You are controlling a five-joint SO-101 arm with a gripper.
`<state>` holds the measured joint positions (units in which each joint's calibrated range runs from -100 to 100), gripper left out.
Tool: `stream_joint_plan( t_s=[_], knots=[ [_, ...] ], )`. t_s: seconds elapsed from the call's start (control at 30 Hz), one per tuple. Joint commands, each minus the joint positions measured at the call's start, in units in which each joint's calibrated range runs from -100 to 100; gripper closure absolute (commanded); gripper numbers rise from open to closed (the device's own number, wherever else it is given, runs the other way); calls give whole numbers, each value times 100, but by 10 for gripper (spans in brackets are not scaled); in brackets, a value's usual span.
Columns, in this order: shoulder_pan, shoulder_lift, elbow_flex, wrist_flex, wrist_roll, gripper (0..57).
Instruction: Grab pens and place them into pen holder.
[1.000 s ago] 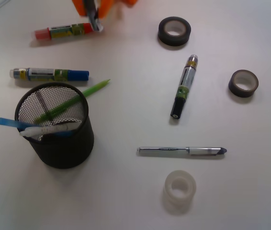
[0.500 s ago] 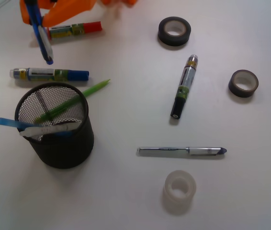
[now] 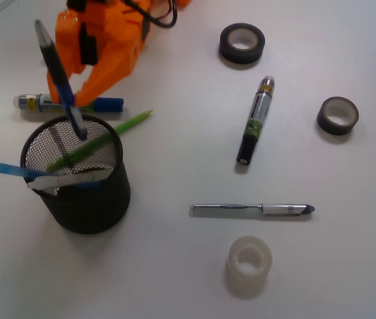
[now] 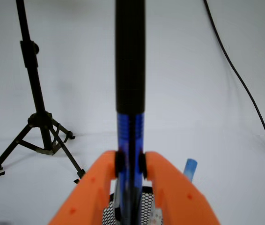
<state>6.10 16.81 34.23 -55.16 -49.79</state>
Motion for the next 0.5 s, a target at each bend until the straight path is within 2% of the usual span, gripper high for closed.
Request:
stream_joint_plan(
  t_s=[0.0, 0.07, 0.17, 0.23, 0.3, 0.47],
  knots=[
    [44, 176, -54, -503, -24, 569],
    [44, 278, -54, -564, -68, 541],
    [29, 338, -54, -564, -88, 453],
    [36, 329, -54, -547, -83, 416],
    [51, 312, -63, -538, -78, 395],
    [111, -257, -63, 372, 24, 392]
  ],
)
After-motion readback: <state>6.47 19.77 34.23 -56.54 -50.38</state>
